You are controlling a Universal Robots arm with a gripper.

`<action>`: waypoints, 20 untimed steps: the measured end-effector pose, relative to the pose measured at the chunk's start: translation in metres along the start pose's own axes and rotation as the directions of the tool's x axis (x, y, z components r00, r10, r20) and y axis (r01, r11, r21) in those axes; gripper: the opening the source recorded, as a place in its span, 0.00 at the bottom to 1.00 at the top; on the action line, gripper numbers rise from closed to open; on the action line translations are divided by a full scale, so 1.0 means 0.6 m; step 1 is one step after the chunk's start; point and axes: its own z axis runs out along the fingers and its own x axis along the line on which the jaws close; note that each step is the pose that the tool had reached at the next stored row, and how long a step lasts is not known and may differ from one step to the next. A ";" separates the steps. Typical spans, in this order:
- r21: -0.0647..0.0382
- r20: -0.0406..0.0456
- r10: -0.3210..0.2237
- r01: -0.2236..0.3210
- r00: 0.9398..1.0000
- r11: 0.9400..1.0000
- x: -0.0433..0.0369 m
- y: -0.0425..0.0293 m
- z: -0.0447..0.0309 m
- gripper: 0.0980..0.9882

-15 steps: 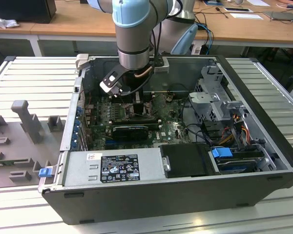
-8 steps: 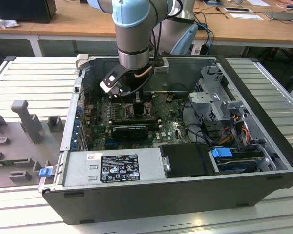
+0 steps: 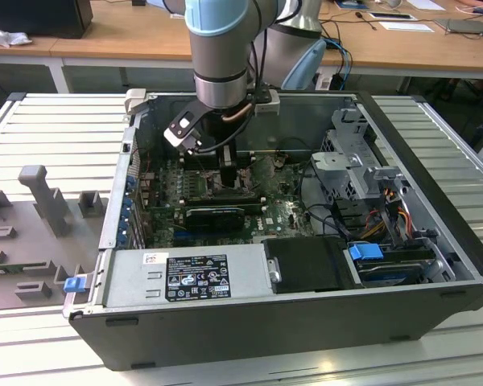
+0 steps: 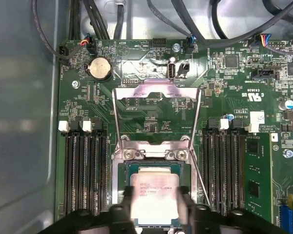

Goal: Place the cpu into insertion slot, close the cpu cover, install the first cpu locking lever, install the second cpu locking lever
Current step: 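Place the cpu into insertion slot, then close the cpu cover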

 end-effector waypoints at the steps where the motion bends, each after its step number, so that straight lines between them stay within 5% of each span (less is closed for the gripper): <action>1: 0.000 0.000 0.000 0.000 1.000 1.000 0.000 0.000 -0.002 0.27; 6: 0.000 0.000 0.000 0.000 1.000 1.000 0.000 0.001 -0.006 0.01; 14: 0.001 0.000 0.001 -0.001 1.000 1.000 0.000 0.003 -0.016 0.01; 20: 0.012 -0.006 0.003 -0.003 1.000 1.000 -0.001 0.020 -0.015 0.01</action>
